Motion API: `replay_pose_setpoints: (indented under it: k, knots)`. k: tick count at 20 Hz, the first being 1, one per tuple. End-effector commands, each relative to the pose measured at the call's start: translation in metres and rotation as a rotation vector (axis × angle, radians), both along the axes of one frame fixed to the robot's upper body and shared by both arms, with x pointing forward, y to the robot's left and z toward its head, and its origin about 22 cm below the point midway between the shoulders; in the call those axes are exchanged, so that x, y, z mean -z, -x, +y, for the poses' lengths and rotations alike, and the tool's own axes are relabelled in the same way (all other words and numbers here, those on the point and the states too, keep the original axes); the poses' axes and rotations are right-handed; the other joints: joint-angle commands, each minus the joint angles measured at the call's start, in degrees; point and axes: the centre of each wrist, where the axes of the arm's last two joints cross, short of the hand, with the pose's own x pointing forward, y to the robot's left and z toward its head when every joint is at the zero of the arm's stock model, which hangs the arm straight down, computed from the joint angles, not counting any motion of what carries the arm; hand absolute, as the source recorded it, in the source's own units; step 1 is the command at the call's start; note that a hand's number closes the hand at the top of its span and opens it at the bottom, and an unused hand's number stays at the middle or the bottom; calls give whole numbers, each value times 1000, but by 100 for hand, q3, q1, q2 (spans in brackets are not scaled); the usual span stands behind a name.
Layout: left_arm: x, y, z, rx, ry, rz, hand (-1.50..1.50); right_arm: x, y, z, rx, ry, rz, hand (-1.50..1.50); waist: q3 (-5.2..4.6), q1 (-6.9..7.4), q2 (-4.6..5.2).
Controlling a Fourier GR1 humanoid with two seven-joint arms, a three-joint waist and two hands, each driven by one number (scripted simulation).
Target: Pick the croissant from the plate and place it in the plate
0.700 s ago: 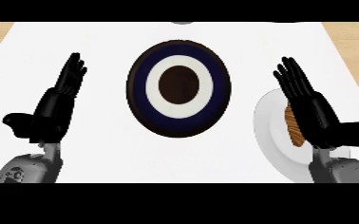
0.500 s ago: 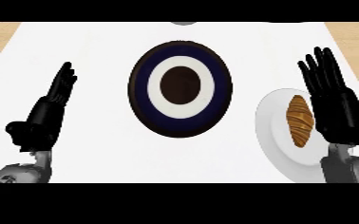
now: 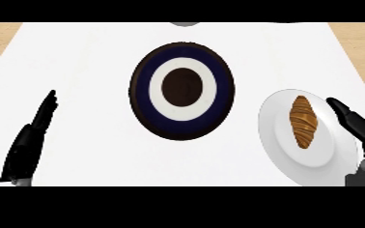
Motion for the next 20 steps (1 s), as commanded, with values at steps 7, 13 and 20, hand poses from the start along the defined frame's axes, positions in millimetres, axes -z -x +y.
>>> replay_pose_setpoints:
  k: [7,13,20]
  knots:
    - [-3,-2,1,1,-18,0,0,-2,85,39,7,77,64,-150,9,53,6]
    - [17,10,1,28,0,-4,0,-7,94,-1,-57,253,446,-150,-7,150,45]
    - [13,6,7,17,0,11,0,-46,83,-17,-107,284,707,-150,4,156,37]
